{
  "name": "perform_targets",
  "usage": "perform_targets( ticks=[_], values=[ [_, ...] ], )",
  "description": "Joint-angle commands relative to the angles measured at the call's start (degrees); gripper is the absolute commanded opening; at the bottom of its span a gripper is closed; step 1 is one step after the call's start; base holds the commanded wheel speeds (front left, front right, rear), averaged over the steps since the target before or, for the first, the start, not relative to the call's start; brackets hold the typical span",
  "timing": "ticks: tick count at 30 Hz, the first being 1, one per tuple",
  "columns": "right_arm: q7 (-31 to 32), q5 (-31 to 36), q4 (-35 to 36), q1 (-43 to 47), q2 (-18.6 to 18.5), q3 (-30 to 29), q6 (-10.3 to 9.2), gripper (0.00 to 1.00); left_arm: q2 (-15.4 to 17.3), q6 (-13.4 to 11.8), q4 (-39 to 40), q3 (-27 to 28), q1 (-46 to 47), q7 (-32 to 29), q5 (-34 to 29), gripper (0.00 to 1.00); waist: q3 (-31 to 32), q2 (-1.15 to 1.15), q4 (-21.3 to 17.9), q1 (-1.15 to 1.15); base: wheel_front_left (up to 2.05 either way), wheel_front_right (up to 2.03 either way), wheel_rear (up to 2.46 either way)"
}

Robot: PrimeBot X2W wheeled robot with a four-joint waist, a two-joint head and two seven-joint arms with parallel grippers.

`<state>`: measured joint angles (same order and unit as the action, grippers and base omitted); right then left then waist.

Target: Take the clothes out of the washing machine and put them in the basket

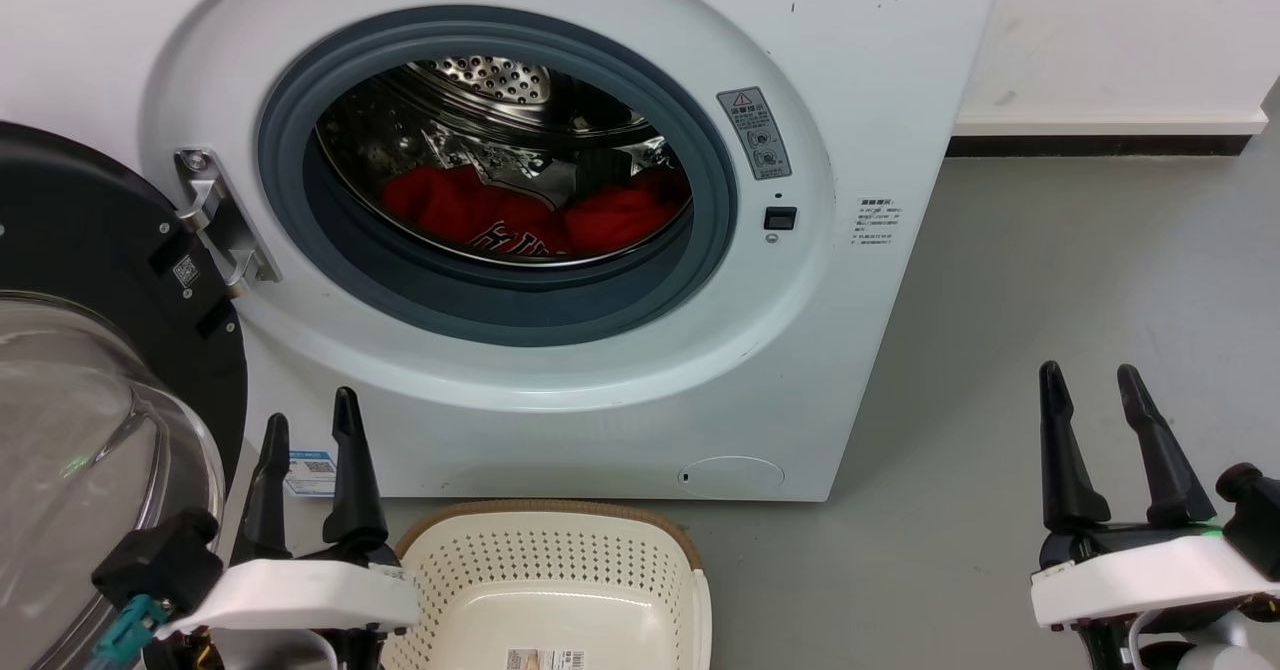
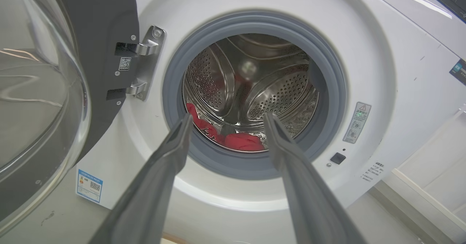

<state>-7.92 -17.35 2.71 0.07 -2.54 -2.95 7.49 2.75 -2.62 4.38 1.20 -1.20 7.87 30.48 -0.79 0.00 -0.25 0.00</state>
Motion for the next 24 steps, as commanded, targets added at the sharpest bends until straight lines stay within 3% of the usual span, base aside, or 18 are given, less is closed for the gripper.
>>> perform_targets(
  ticks=[1,9,24],
  values=[
    [-0.9,3.4,0.4,0.2,-0.3,0.1,0.00,1.00,0.2,-1.2,1.4,-1.2,-0.3,1.0,-4.2,1.00,0.0,0.00,0.0,0.00,0.00,0.00,0.00],
    [-2.3,9.5,-0.6,1.1,-0.4,0.3,0.00,1.00,2.3,-3.9,0.7,-4.9,-1.3,2.4,-10.7,1.00,0.1,0.00,0.0,0.00,0.00,0.00,0.00],
    [-4.4,17.7,-3.4,1.9,-0.4,1.2,-0.01,1.00,4.7,-4.0,-3.9,-9.6,-1.7,4.5,-18.6,1.00,0.3,0.00,-0.1,0.00,0.00,0.00,0.00]
  ],
)
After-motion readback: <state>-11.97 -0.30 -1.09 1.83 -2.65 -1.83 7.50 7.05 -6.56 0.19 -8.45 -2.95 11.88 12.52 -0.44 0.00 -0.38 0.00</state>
